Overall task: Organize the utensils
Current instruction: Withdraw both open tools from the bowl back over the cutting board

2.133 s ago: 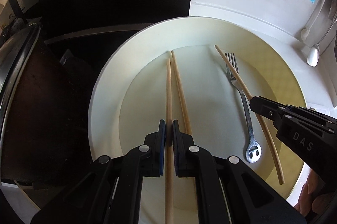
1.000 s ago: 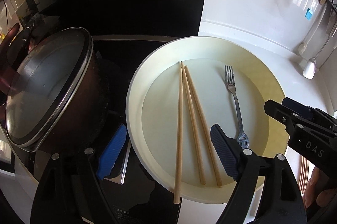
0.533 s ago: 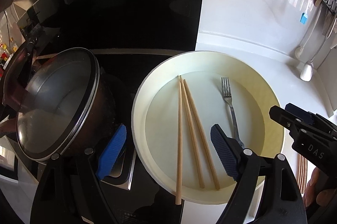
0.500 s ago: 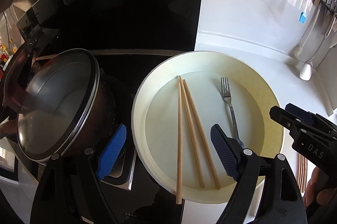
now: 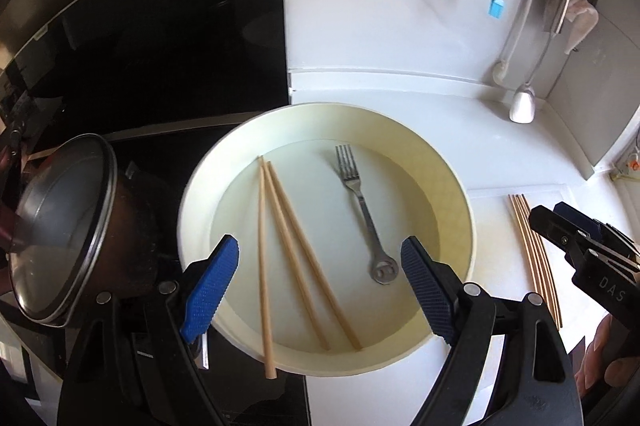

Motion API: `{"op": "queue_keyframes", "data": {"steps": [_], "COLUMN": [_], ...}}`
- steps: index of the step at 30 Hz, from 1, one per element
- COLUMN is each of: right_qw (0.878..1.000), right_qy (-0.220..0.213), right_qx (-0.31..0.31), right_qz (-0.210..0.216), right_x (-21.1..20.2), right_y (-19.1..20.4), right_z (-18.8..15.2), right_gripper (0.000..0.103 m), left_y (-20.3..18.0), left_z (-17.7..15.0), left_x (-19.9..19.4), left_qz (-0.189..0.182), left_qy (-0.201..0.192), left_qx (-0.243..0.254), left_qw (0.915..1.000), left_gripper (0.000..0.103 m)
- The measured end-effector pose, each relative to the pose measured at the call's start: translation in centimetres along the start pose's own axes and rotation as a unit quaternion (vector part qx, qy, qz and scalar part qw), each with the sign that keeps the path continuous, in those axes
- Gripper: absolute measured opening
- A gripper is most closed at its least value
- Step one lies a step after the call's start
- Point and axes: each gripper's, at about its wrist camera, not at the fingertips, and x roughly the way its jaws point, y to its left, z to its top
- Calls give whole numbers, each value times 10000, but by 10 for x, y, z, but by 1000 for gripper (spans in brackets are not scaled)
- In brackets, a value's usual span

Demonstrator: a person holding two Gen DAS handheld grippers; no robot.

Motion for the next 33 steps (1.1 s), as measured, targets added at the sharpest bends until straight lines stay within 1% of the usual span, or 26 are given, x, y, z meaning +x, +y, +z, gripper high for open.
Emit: {"op": "queue_keyframes", "data": {"steps": [3, 5, 11, 14, 16, 18, 21, 24, 28, 31, 33], "right_qw": [9994, 9986, 9964, 9974, 9980, 9985, 9990, 9988, 9988, 9991, 9995], "right_qy": [117, 119, 140, 177, 271, 291, 327, 448, 442, 360, 268], "right_qx": [270, 411, 692, 584, 479, 435, 293, 162, 95, 94, 127], "right_qz": [-200, -312, -472, -391, -310, -145, -2, 99, 207, 178, 48], "right_x": [-10, -18, -41, -48, -49, -52, -53, -51, -50, -49, -48], "right_y": [-27, -45, -111, -142, -161, -181, -204, -216, -216, -213, -210], "right_z": [-16, -26, -47, -52, -54, -56, -57, -56, -55, -57, -60], "right_gripper": [56, 56, 56, 56, 56, 56, 56, 56, 56, 56, 56], "left_y": [-21, -37, -99, -131, -152, -169, -193, -207, -218, -223, -225], "left_z": [-4, -8, -23, -31, -36, -42, -48, -51, -53, -57, -59], "left_x": [5, 7, 5, 4, 5, 4, 0, -5, -6, -4, 1], "left_qz": [-132, -192, -322, -283, -121, -63, 123, 202, 240, 161, 103], "left_qy": [64, 107, 194, 210, 271, 331, 317, 299, 297, 257, 210], "left_qx": [147, 205, 274, 211, 82, -139, -290, -394, -388, -260, -159], "left_qw": [9998, 9995, 9989, 9992, 9995, 9993, 9990, 9986, 9985, 9992, 9996], "left_gripper": [82, 82, 82, 82, 82, 82, 82, 82, 83, 84, 85]}}
